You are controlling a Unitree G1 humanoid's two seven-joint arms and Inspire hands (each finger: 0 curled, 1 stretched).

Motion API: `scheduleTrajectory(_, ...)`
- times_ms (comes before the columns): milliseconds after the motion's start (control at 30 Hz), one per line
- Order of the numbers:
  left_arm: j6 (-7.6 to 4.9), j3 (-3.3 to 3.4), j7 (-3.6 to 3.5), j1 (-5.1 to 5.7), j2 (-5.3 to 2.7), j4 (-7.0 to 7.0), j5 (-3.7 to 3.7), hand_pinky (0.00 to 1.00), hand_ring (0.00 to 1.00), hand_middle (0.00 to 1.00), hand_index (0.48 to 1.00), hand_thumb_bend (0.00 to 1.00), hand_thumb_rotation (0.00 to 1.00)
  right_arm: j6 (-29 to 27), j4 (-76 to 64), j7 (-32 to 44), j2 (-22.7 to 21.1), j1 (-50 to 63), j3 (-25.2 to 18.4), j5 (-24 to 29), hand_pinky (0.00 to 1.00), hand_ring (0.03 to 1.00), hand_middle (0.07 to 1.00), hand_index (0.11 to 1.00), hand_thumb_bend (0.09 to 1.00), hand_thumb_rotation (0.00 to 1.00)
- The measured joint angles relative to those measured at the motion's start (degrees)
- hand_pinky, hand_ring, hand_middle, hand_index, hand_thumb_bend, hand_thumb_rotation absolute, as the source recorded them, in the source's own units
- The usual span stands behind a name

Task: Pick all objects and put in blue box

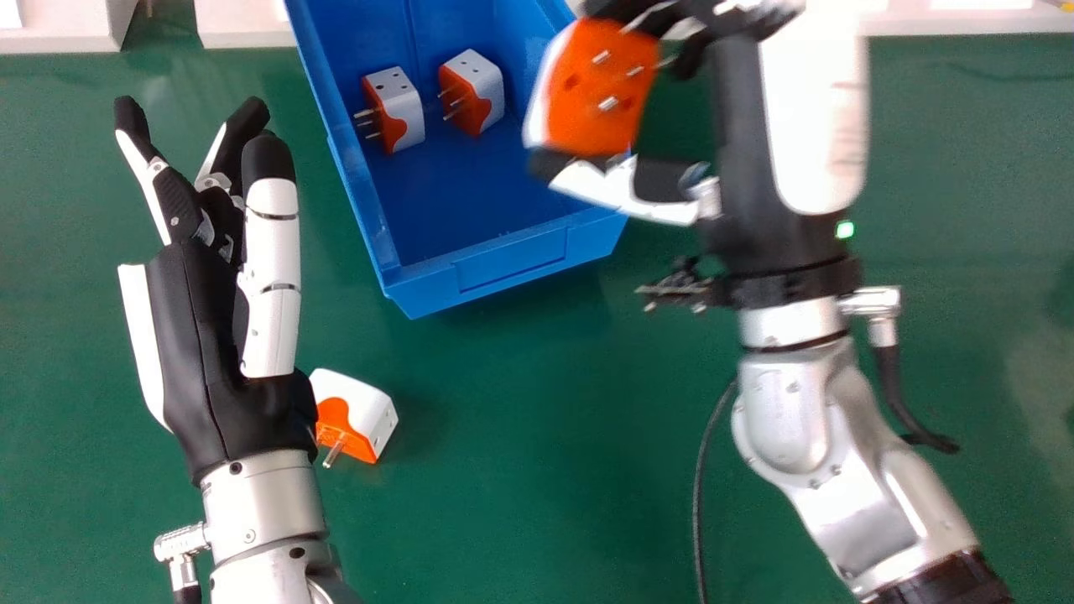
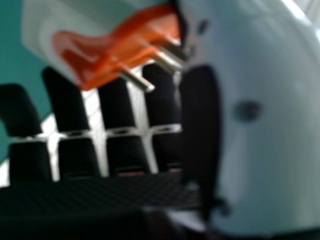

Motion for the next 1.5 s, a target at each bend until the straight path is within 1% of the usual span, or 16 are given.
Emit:
scheduleTrajectory(67, 0.0, -0.07, 0.04, -0.03, 0.0, 0.01, 0.04, 0.85, 0.87, 0.86, 0.834, 0.57, 0.71, -0.28, 3.8, -0.17, 0.43, -2.06, 1.11, -0.88, 0.32, 0.431, 0.493, 0.475, 0.5, 0.0)
scheduleTrajectory(133, -0.05, 0.12, 0.13, -0.05, 0.0, 0.12, 0.2, 0.84, 0.87, 0.86, 0.835, 0.57, 0.72, -1.1, 9.67, -1.26, 1.2, -5.61, 2.12, -2.12, 0.33, 0.444, 0.49, 0.471, 0.501, 0.0)
scheduleTrajectory(200, -0.11, 0.09, 0.09, -0.1, 0.0, 0.2, 0.42, 0.84, 0.87, 0.86, 0.836, 0.57, 0.72, -1.37, 14.33, -1.65, 1.79, -8.44, 2.6, -2.39, 0.33, 0.446, 0.49, 0.471, 0.501, 0.0)
scheduleTrajectory(267, -0.17, 0.34, 0.13, -0.08, 0.0, 0.22, 0.44, 0.84, 0.87, 0.86, 0.838, 0.56, 0.72, -2.07, 20.21, -3.25, 2.36, -11.72, 3.43, -2.56, 0.34, 0.449, 0.483, 0.484, 0.501, 0.0)
scheduleTrajectory(367, -0.29, 0.36, 0.05, -0.08, 0.0, 0.23, 0.46, 0.84, 0.87, 0.87, 0.841, 0.55, 0.73, -1.86, 27.51, -4.78, 2.94, -15.55, 4.37, -3.23, 0.35, 0.447, 0.475, 0.495, 0.501, 0.0)
scheduleTrajectory(500, -0.68, 0.37, -0.05, -0.11, -0.01, 0.27, 0.37, 0.83, 0.87, 0.87, 0.84, 0.56, 0.72, -1.23, 36.56, -6.25, 3.28, -20.26, 5.58, -3.92, 0.35, 0.43, 0.47, 0.509, 0.5, 0.0)
scheduleTrajectory(867, -0.75, 0.37, -0.14, -0.13, -0.01, 0.28, 0.22, 0.82, 0.86, 0.86, 0.835, 0.57, 0.7, -0.95, 39.94, -6.36, 3.53, -23.33, 6.18, -2.42, 0.35, 0.437, 0.473, 0.508, 0.5, 0.0)
scheduleTrajectory(933, -0.78, 0.36, -0.2, -0.13, -0.01, 0.28, 0.22, 0.83, 0.86, 0.86, 0.838, 0.57, 0.71, 0.5, 39.92, -5.82, 3.84, -23.39, 6.53, -2.43, 0.35, 0.458, 0.519, 0.504, 0.497, 0.0)
scheduleTrajectory(967, -0.79, 0.36, -0.2, -0.13, -0.01, 0.28, 0.23, 0.83, 0.86, 0.86, 0.838, 0.56, 0.71, 1.42, 39.85, -5.18, 3.89, -23.39, 6.71, -2.48, 0.39, 0.508, 0.576, 0.502, 0.5, 0.02)
scheduleTrajectory(1000, -0.81, 0.37, -0.2, -0.13, -0.01, 0.28, 0.25, 0.83, 0.86, 0.86, 0.838, 0.56, 0.72, 2.52, 39.62, -4.71, 3.83, -23.37, 7.15, -2.63, 0.54, 0.66, 0.722, 0.612, 0.638, 0.02)
scheduleTrajectory(1100, -0.84, 0.36, -0.2, -0.14, -0.01, 0.28, 0.25, 0.83, 0.86, 0.86, 0.836, 0.57, 0.71, 6.59, 37.29, -4.07, 3.58, -23.0, 8.26, -4.36, 0.63, 0.757, 0.818, 0.699, 0.727, 0.05)
scheduleTrajectory(1133, -0.85, 0.38, -0.19, -0.13, -0.01, 0.28, 0.24, 0.83, 0.86, 0.86, 0.835, 0.57, 0.71, 7.66, 36.24, -4.06, 3.52, -22.79, 8.41, -4.61, 0.74, 0.857, 0.902, 0.773, 0.786, 0.1)
scheduleTrajectory(1167, -0.87, 0.38, -0.2, -0.14, -0.01, 0.28, 0.24, 0.84, 0.86, 0.86, 0.834, 0.57, 0.71, 8.71, 35.19, -4.03, 3.46, -22.62, 8.54, -4.77, 0.81, 0.917, 0.949, 0.816, 0.811, 0.15)
scheduleTrajectory(1233, -0.91, 0.38, -0.2, -0.14, -0.01, 0.3, 0.23, 0.83, 0.86, 0.86, 0.833, 0.57, 0.7, 10.51, 32.98, -3.82, 3.32, -22.2, 8.67, -4.86, 0.89, 0.974, 0.987, 0.845, 0.832, 0.18)
scheduleTrajectory(1300, -0.91, 0.38, -0.2, -0.14, -0.01, 0.29, 0.23, 0.84, 0.86, 0.86, 0.836, 0.57, 0.71, 11.8, 31.45, -3.46, 3.09, -21.81, 8.71, -4.87, 0.93, 0.993, 0.997, 0.851, 0.838, 0.19)
scheduleTrajectory(1500, -0.92, 0.35, -0.25, -0.14, -0.01, 0.29, 0.24, 0.84, 0.86, 0.86, 0.838, 0.57, 0.71, 14.22, 29.46, -2.41, 2.77, -20.46, 8.74, -4.85, 0.96, 1.0, 1.0, 0.844, 0.843, 0.2)
